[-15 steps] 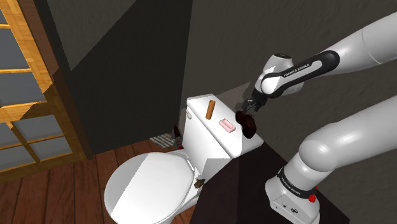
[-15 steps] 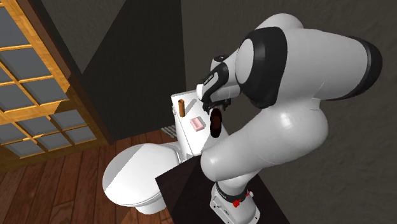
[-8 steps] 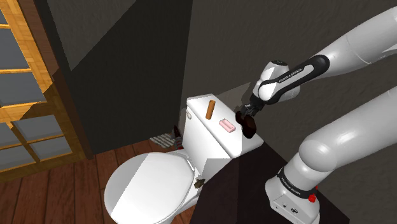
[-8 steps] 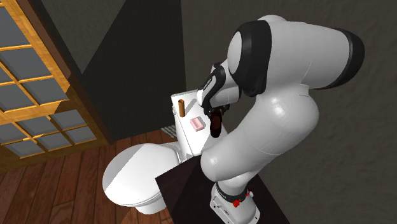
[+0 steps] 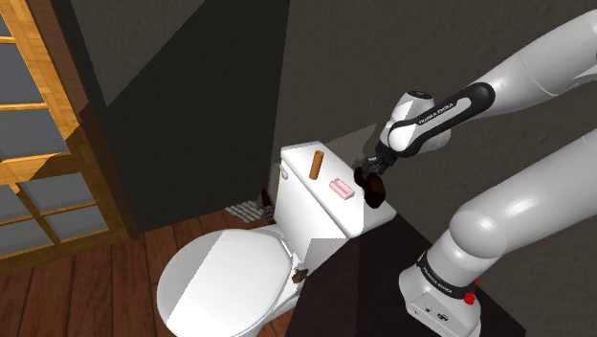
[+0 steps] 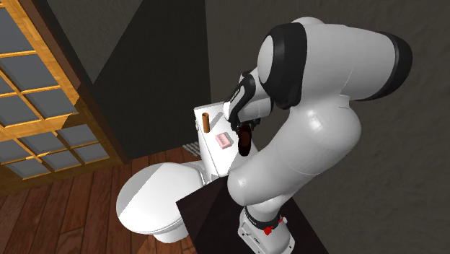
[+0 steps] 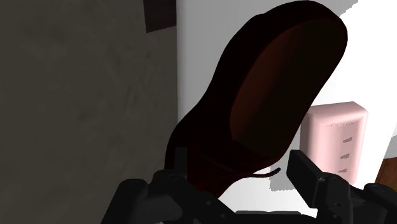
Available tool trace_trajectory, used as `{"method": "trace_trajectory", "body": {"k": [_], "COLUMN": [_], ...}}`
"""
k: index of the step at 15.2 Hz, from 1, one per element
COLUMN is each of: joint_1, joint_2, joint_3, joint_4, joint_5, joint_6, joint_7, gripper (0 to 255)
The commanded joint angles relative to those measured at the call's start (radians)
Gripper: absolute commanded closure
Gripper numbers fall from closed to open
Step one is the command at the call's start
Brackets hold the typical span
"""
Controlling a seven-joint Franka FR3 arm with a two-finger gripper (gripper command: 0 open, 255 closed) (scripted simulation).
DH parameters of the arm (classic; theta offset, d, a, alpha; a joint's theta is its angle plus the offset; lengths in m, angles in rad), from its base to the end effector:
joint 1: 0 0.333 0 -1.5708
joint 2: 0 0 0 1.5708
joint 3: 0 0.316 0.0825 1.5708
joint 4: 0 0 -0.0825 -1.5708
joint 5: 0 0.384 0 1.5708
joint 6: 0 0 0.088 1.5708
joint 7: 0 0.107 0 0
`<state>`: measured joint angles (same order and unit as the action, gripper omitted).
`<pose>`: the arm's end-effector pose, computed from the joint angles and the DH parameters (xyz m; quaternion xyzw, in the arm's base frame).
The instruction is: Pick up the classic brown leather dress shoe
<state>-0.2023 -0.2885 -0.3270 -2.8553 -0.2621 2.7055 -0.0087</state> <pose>0.3262 -0.1697 0.2832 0.9876 -0.1408 0.0600 0.0338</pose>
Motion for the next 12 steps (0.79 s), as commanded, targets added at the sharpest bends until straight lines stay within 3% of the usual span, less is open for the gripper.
{"method": "trace_trajectory", "body": {"k": [1, 12], "joint_1": [0.0, -0.006], "joint_2": [0.0, -0.169], "joint_3": [-0.001, 0.025], "joint_4": [0.0, 0.047], "joint_5": [0.0, 0.006], "joint_6": [-0.002, -0.218], "joint_7": [-0.001, -0.004], "gripper": [255, 255]}}
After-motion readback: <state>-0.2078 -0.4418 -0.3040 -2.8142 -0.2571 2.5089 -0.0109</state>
